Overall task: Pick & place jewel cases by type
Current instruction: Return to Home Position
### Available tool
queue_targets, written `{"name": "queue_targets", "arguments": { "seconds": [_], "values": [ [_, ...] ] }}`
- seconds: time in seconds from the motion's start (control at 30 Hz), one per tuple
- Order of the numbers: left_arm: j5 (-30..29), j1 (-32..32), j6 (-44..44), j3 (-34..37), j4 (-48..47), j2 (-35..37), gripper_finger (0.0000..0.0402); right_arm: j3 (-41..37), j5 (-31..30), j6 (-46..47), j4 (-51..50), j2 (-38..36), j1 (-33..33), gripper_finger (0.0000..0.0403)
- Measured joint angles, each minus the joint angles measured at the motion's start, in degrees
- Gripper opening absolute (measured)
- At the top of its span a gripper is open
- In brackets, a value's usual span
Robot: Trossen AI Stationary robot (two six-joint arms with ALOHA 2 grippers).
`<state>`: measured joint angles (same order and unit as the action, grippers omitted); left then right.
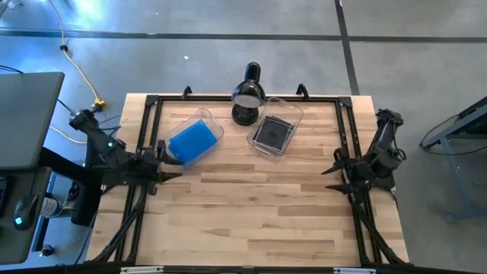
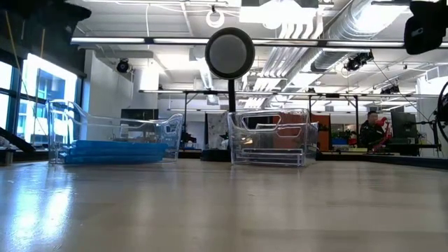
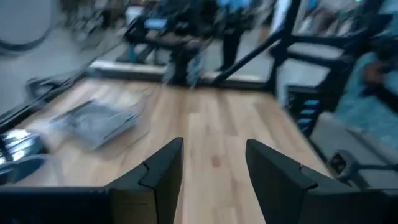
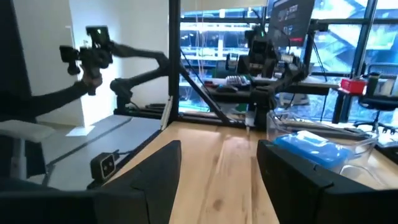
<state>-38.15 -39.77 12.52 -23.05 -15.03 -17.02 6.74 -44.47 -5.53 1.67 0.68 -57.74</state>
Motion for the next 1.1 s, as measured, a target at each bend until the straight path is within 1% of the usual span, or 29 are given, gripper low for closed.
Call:
{"name": "queue_targets", "arguments": {
  "seconds": [0.03, 0.1, 0.2, 0.27, 0.33, 0.5, 0.57, 0.63, 0.77, 0.83, 0.9, 1.0, 1.1],
  "values": [
    [0.8, 0.0, -1.8, 2.8, 2.4, 2.6, 0.0172, -0.5, 0.1, -0.7, 0.9, 0.2, 0.1, 0.0209],
    [0.6, 0.0, -5.2, 7.9, 5.3, 7.5, 0.0172, -1.9, -0.5, -1.5, 2.3, 0.1, 0.4, 0.0209],
    [-2.4, 0.0, -7.7, 13.3, 6.5, 13.8, 0.0172, -3.0, -2.6, -2.5, 3.0, -0.3, 1.2, 0.0209],
    [-4.2, 0.0, -7.8, 15.3, 6.6, 17.1, 0.0172, -2.8, -4.8, -2.6, 3.0, -0.5, 1.5, 0.0209],
    [-6.6, 0.0, -8.7, 16.0, 7.9, 16.5, 0.0172, -2.5, -6.1, -3.8, 2.9, -0.5, 1.6, 0.0209],
    [-8.9, 1.4, -10.8, 16.1, 8.9, 16.2, 0.0172, -2.4, -7.6, -4.9, 2.9, -0.3, 1.6, 0.0209],
    [-7.4, 2.8, -10.8, 16.1, 8.6, 16.4, 0.0172, -2.4, -7.9, -4.9, 2.8, -0.4, 1.6, 0.0209],
    [-4.1, 4.2, -10.8, 16.4, 8.6, 16.2, 0.0172, -2.4, -7.9, -5.1, 2.7, -0.4, 1.6, 0.0209],
    [2.3, 6.9, -10.7, 18.7, 9.5, 16.1, 0.0172, -2.4, -10.0, -11.6, 2.5, -0.4, 1.6, 0.0209],
    [3.7, 8.2, -10.8, 19.2, 10.9, 15.6, 0.0172, -2.4, -12.4, -12.7, 2.4, -0.4, 1.6, 0.0209],
    [5.6, 9.4, -12.2, 19.4, 12.1, 14.3, 0.0172, -2.4, -13.8, -11.9, 2.5, -0.4, 1.6, 0.0209],
    [8.1, 10.6, -15.2, 19.5, 12.1, 14.2, 0.0172, -2.4, -14.1, -11.2, 2.5, -0.4, 1.6, 0.0209],
    [7.8, 11.0, -15.1, 19.5, 12.0, 13.6, 0.0172, -2.4, -14.1, -11.2, 2.9, -0.4, 1.9, 0.0209]
  ]
}}
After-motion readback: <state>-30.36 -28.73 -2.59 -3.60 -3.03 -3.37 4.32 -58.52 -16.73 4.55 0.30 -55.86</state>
